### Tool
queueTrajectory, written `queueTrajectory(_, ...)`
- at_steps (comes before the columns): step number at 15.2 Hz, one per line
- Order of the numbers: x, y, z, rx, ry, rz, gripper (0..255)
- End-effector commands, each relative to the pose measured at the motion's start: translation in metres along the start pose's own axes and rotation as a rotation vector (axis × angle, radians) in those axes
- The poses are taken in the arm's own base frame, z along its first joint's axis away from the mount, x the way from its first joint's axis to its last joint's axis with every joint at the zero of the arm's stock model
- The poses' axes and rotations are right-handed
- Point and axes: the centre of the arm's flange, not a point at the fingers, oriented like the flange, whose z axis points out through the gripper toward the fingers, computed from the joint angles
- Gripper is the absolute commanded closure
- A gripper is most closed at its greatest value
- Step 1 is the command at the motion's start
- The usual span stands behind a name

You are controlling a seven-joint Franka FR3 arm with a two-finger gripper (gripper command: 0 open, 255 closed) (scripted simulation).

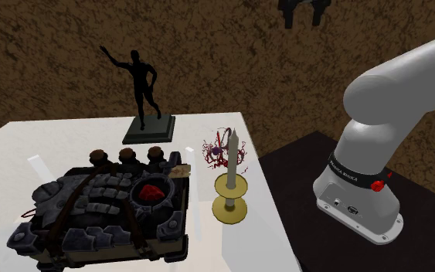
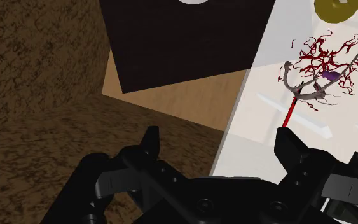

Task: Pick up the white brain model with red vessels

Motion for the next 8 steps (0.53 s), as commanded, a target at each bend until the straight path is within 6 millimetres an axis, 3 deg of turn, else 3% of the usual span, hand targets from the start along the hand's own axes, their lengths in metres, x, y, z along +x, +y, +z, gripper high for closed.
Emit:
queueTrajectory(1, 0.0, 0.0, 0.0, 0.0, 0.0, 0.0, 0)
queueTrajectory(8, -0.026, -0.066, 0.063, -0.008, 0.035, 0.162, 0)
